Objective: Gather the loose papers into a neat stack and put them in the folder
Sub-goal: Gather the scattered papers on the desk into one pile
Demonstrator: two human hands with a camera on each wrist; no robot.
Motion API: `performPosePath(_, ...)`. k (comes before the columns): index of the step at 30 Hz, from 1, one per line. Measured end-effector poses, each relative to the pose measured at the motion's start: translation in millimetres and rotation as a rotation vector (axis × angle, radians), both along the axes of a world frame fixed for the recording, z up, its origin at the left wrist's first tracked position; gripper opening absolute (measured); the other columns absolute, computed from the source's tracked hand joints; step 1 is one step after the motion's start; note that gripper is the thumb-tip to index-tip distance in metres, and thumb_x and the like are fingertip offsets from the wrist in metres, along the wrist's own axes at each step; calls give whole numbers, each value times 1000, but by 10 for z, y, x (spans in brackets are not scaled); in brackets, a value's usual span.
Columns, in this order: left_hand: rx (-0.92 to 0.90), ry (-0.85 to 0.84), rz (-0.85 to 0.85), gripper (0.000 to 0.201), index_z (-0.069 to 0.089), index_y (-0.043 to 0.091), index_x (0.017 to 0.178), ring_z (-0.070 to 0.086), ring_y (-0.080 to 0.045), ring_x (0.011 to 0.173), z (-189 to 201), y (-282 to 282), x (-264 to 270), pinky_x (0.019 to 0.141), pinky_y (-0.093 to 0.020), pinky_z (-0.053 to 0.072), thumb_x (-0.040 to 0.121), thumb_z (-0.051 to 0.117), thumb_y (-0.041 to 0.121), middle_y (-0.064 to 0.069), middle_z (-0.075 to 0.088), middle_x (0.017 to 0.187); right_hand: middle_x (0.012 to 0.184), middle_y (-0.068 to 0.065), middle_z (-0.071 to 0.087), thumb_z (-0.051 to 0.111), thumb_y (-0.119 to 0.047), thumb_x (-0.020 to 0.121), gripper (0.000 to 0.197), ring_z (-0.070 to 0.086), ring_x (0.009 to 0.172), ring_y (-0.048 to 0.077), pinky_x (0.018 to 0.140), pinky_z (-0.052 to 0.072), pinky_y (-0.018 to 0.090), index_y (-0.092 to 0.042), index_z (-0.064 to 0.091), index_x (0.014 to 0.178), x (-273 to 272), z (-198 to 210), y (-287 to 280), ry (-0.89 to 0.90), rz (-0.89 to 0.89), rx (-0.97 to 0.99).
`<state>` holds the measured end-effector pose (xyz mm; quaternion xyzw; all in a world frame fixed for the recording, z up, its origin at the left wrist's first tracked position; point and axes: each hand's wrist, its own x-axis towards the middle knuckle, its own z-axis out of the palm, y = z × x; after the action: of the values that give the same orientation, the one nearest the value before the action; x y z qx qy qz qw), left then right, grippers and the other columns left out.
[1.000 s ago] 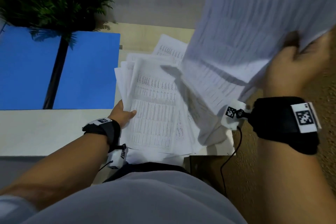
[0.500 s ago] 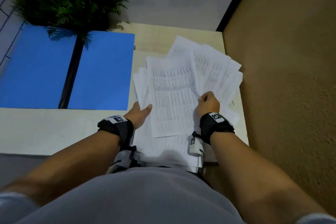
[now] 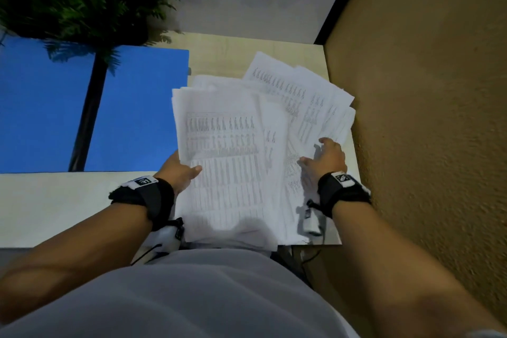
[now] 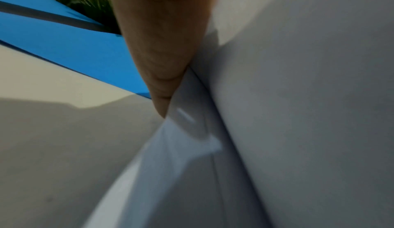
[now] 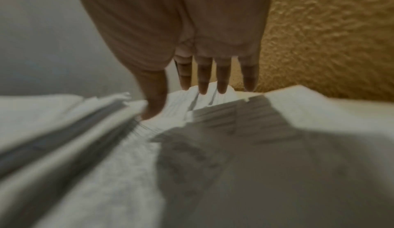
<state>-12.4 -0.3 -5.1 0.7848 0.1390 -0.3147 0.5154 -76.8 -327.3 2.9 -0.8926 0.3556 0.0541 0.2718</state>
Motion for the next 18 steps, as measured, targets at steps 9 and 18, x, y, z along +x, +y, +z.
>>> performPosePath(9,-12,48,59,51,44,9,145,50,-30,131,-69,120,-26,112,-41,37,96,59,4,-10,56,140,104,1,68,70,-33,77,22,61,101,24,96,42,46,-23,50,80,173,-88,24,267,116,10)
performPosePath(18,-272,185,188,45,55,6,137,58,-30,123,-41,-40,28,109,-49,42,93,64,4,-12,63,132,94,5,59,50,-3,93,8,57,91,21,77,40,20,-2,54,100,-139,-125,141,55,-163,137)
